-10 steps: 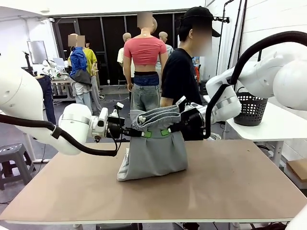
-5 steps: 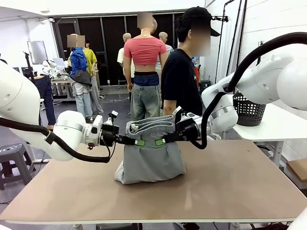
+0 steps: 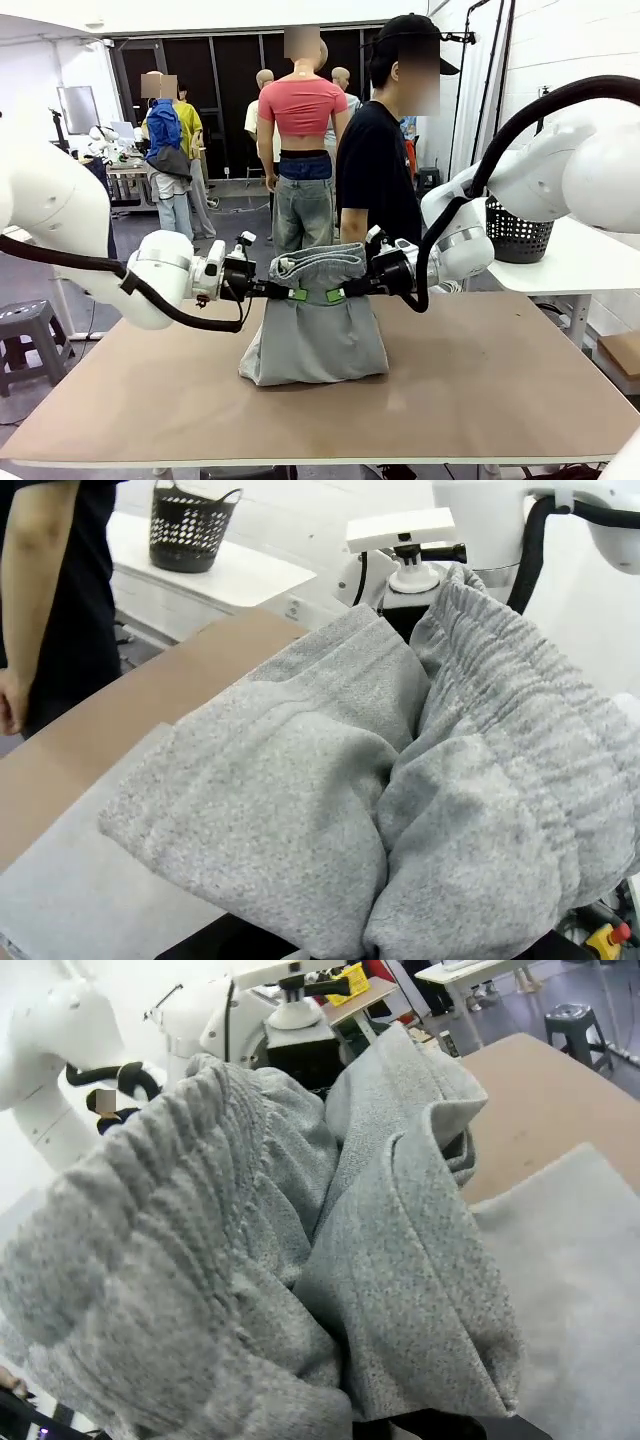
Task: Fold the training pants.
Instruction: Fold the Training pants in half.
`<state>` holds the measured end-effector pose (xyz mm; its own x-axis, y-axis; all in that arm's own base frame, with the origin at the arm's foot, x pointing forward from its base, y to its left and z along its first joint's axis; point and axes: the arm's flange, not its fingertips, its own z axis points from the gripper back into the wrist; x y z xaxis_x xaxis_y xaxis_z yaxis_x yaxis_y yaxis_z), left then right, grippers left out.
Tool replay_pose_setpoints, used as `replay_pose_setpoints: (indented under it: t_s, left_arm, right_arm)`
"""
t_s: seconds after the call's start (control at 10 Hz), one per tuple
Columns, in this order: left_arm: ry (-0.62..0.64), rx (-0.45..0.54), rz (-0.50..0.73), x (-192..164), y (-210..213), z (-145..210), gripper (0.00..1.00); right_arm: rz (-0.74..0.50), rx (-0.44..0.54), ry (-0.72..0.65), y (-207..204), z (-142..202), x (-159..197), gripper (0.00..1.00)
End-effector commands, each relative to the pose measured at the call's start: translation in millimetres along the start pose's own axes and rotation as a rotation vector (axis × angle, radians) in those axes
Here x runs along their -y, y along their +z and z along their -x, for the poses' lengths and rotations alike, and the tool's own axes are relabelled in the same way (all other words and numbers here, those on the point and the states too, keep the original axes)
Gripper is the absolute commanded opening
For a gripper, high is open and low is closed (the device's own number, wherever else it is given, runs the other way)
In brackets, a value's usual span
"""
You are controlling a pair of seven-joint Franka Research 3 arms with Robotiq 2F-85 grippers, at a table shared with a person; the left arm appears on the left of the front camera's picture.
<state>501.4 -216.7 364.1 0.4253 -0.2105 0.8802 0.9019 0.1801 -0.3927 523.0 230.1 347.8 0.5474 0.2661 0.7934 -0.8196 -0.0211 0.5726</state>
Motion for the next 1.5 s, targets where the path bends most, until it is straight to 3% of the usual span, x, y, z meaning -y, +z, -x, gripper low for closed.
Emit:
replay_pose_setpoints:
  t_s: [0.0, 0.3, 0.4, 0.5, 0.8, 1.1, 1.4]
  left_arm:
    - [0.073, -0.015, -0.083, -22.0, 3.1, -13.2, 0.00]
    - [0.171, 0.017, -0.081, -43.4, 3.3, 6.9, 0.00]
    - [0.162, 0.026, -0.060, -42.9, 7.1, 11.7, 0.00]
    - [0.140, -0.015, -0.057, -30.6, -7.7, 7.4, 0.00]
    - [0.152, -0.008, -0.041, -32.2, -9.1, 10.8, 0.00]
    - [0.289, -0.089, -0.095, -71.9, -13.7, 0.0, 0.00]
    - [0.448, -0.112, -0.073, -95.7, -13.5, 6.7, 0.00]
  right_arm:
    - [-0.074, -0.020, -0.113, 10.1, -4.6, 35.7, 0.00]
    - [-0.162, -0.037, -0.194, 13.9, -11.5, 55.8, 0.00]
    - [-0.101, 0.020, -0.139, 0.2, -1.6, 49.2, 0.00]
    - [-0.101, 0.020, -0.139, 0.2, -1.6, 49.2, 0.00]
    - [-0.118, 0.006, -0.161, -3.0, -3.7, 56.9, 0.00]
    - [-0.137, -0.009, -0.291, -10.7, -13.9, 87.3, 0.00]
    - [-0.107, -0.018, -0.423, -10.5, -15.7, 112.5, 0.00]
